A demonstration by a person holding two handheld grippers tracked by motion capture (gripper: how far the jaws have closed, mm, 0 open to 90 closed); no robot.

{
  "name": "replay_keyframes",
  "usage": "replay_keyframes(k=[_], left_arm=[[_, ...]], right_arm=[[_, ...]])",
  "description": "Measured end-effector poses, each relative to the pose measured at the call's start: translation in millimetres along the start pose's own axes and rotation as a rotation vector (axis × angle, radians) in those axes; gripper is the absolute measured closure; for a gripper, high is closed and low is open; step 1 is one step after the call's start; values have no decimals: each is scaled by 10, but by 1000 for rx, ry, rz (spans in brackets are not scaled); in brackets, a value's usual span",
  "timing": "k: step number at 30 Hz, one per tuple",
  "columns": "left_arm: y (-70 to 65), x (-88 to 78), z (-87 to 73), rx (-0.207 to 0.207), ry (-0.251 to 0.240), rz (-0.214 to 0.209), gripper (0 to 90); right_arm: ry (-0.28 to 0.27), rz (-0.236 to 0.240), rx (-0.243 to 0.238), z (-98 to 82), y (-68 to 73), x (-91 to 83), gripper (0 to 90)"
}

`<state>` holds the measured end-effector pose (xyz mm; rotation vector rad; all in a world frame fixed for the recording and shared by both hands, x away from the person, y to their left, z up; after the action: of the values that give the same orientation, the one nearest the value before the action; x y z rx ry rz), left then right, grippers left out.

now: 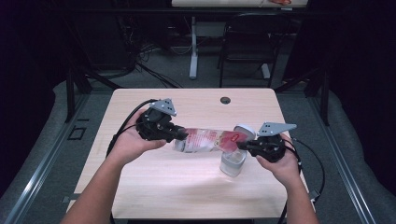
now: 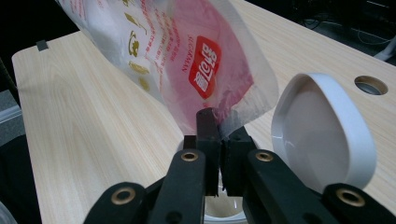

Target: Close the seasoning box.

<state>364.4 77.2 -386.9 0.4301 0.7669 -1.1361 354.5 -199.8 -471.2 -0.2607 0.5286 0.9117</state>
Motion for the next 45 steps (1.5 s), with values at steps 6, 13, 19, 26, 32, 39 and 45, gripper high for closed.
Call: replay_keyframes(k=[6,13,19,26,32,39,45], left_arm=[[-17,9,45,6,-4,-5,780],[-12,24,59,7,-8,-11,778],[-2,25,59,2,-7,-15,778],[8,26,61,-1,-9,-16,777],[5,29,65,-5,-12,-18,775],[4,26,77,0,-8,-18,775],[-1,27,93,-4,-11,-19,774]], right_arm=[[-2,-8,6,-16,-14,-36,876],[-8,-11,12,-44,-34,-37,874],[-7,-12,10,-42,-30,-34,880],[-8,-10,11,-44,-34,-30,883],[-8,-9,11,-46,-39,-29,886],[-8,-5,13,-51,-42,-29,886],[-9,-3,18,-60,-51,-29,887]])
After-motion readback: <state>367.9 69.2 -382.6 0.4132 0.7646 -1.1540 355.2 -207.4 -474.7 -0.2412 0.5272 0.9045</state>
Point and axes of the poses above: each handheld gripper's, and its own axes: x roughly forward along the jaws, z roughly out of its top, y roughly to its left, the point moved 5 cm from there along x, roughly forward along the jaws, and after that the axes turned 3 degrees about -x, right-handed, at the moved point
